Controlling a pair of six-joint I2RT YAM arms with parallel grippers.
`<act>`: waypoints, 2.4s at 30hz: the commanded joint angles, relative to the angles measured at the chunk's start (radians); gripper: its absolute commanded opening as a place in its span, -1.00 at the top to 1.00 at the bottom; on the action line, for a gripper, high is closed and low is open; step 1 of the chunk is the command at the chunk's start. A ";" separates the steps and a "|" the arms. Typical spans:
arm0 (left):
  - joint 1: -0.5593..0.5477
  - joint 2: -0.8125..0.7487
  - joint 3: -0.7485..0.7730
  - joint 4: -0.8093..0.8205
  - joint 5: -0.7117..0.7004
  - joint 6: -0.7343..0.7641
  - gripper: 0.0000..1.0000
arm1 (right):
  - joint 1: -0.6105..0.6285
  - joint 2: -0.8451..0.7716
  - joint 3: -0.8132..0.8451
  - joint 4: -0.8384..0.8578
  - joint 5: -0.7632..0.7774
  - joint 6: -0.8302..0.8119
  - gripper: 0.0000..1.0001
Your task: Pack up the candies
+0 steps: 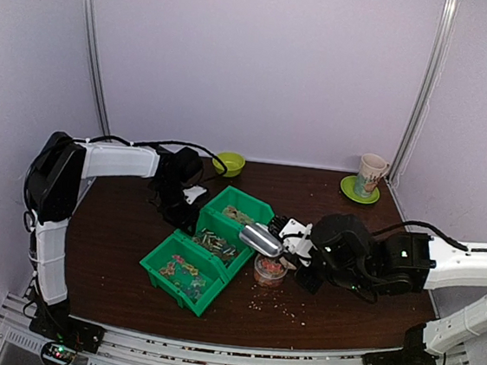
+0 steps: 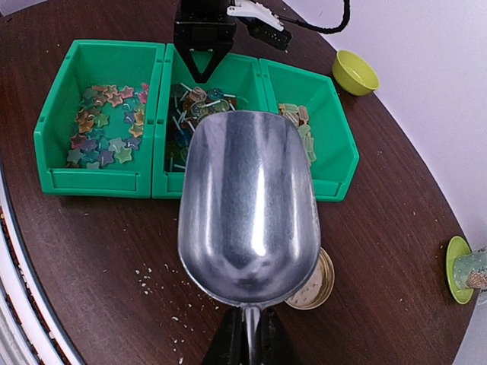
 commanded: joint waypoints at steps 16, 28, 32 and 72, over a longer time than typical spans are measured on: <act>0.006 0.047 -0.007 0.011 0.041 -0.015 1.00 | -0.005 0.042 0.080 -0.035 -0.007 -0.001 1.00; 0.047 -0.049 -0.120 0.152 0.284 -0.066 1.00 | -0.009 -0.010 0.102 -0.077 0.015 0.004 1.00; 0.079 -0.103 -0.205 0.315 0.496 -0.124 1.00 | -0.017 -0.060 0.103 -0.075 0.005 0.015 1.00; -0.007 -0.332 -0.359 0.185 0.095 -0.142 1.00 | 0.034 0.511 0.749 -0.673 -0.038 -0.030 1.00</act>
